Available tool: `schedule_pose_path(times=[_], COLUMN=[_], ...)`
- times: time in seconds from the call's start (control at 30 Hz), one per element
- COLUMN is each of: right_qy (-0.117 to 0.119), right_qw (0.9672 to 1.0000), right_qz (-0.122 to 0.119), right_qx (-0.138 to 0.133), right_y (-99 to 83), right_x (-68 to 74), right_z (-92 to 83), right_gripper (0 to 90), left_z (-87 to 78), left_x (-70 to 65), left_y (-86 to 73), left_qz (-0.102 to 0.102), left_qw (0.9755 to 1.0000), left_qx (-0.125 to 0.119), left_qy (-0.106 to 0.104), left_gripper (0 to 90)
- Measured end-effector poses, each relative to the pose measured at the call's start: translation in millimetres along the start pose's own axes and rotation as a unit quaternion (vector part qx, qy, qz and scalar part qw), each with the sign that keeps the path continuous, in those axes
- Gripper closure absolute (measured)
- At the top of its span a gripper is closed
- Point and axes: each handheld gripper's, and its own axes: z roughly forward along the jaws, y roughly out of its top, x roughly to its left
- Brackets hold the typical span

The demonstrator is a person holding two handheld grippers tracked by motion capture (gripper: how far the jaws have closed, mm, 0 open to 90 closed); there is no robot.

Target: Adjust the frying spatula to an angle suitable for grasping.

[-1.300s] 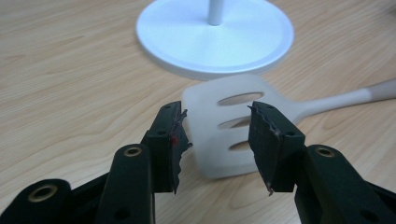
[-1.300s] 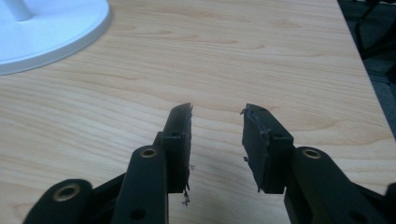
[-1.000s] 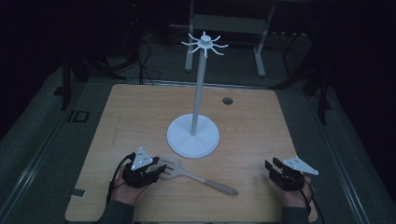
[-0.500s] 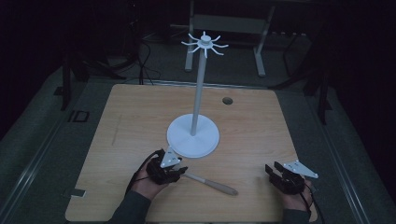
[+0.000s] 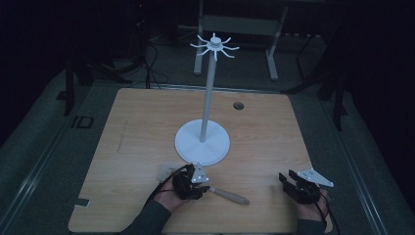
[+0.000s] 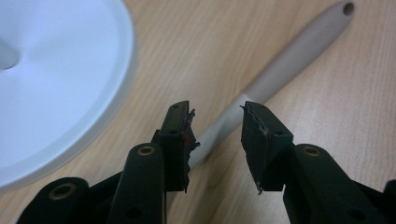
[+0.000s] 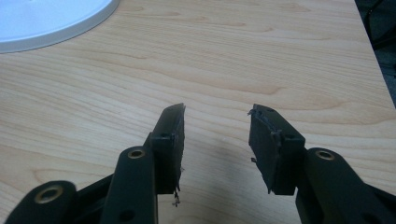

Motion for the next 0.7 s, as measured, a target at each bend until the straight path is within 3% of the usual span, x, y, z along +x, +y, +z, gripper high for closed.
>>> schedule_pose_path(times=[0.07, 0.17, 0.27, 0.53, 0.57, 0.7], right_qy=[-0.001, -0.004, -0.005, -0.007, -0.008, -0.010], right_qw=[1.0000, 1.0000, 1.0000, 1.0000, 1.0000, 0.9999], right_qz=[0.001, 0.004, 0.006, 0.005, 0.004, 0.004], right_qx=[0.001, 0.002, 0.000, 0.001, 0.003, 0.005], right_y=[-0.3, -0.8, -1.1, -1.1, -1.1, -1.2], right_x=[-0.6, -2.3, -3.2, -3.6, -3.4, -2.7], right_z=[0.0, -0.5, -0.8, -0.4, 0.0, 0.1], right_gripper=[54.9, 54.4, 54.3, 54.1, 54.1, 54.1], left_z=[0.0, 12.2, 18.1, 22.8, 22.5, 23.2], left_x=[0.0, -6.1, -9.4, -6.9, -4.3, -1.5], left_y=[0.0, 4.5, 7.0, 10.9, 12.4, 14.8], left_qz=[0.000, 0.021, 0.037, 0.033, 0.023, 0.027], left_qw=[1.0000, 0.9996, 0.9989, 0.9989, 0.9992, 0.9990], left_qx=[0.000, 0.014, 0.027, 0.034, 0.031, 0.035], left_qy=[0.000, -0.011, -0.006, 0.002, 0.001, -0.007], left_gripper=[61.5, 60.2, 60.3, 66.6, 67.3, 68.9])
